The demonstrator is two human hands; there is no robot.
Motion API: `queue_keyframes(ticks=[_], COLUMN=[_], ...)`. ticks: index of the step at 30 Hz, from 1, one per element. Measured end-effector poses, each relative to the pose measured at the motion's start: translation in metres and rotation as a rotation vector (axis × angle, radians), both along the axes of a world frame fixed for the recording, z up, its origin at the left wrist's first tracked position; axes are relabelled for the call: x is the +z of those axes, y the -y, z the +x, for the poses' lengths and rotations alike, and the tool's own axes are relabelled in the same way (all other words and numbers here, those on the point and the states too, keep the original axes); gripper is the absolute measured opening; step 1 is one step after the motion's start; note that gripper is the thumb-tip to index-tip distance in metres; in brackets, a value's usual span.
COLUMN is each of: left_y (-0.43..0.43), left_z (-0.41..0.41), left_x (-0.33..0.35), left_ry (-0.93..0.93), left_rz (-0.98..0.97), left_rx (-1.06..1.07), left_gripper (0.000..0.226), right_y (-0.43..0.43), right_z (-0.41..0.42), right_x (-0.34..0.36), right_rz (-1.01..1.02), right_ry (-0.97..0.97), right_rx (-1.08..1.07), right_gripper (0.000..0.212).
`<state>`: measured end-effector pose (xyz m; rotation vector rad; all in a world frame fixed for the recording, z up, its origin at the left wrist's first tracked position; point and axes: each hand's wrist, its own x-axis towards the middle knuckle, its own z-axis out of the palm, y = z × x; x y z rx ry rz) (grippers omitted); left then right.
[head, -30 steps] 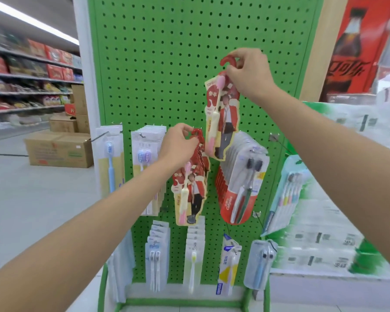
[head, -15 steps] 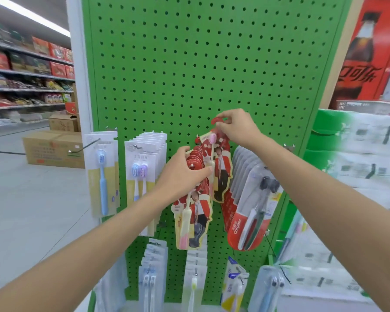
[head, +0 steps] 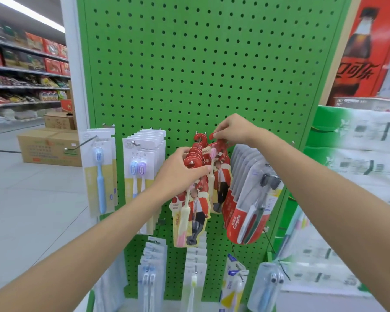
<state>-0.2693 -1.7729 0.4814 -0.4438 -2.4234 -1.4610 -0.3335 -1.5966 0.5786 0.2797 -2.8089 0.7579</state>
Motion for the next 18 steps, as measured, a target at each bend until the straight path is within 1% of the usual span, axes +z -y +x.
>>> queue_keyframes(ticks=[2, 6, 11, 14, 18], left_y=[0.002, 0.006, 0.011, 0.011, 0.012], left_z=[0.0, 0.0, 0.001, 0.0, -0.002], left_x=[-0.001, 0.0, 0.001, -0.002, -0.005], left_ry=[-0.002, 0.003, 0.024, 0.053, 0.055], left_rz=[0.008, 0.006, 0.011, 0.05, 0.068], left_rx=[-0.005, -0.005, -0.035, -0.062, -0.078], left_gripper=[0.074, 0.079, 0.079, 0.074, 0.073], right_y=[0.004, 0.013, 0.026, 0.033, 0.029], right_z=[-0.002, -0.006, -0.011, -0.015, -0.015], right_x=[-0.005, -0.008, -0.008, -0.01, -0.007], right_rz=[0.026, -0.003, 0.026, 0.047, 0.073], right_ry=[-0.028, -0.072, -0.047, -0.048, -0.03], right_rx=[-0.001, 0.014, 0.042, 0.054, 0.07], right_gripper=[0.014, 0.019, 0.021, 0.018, 0.018])
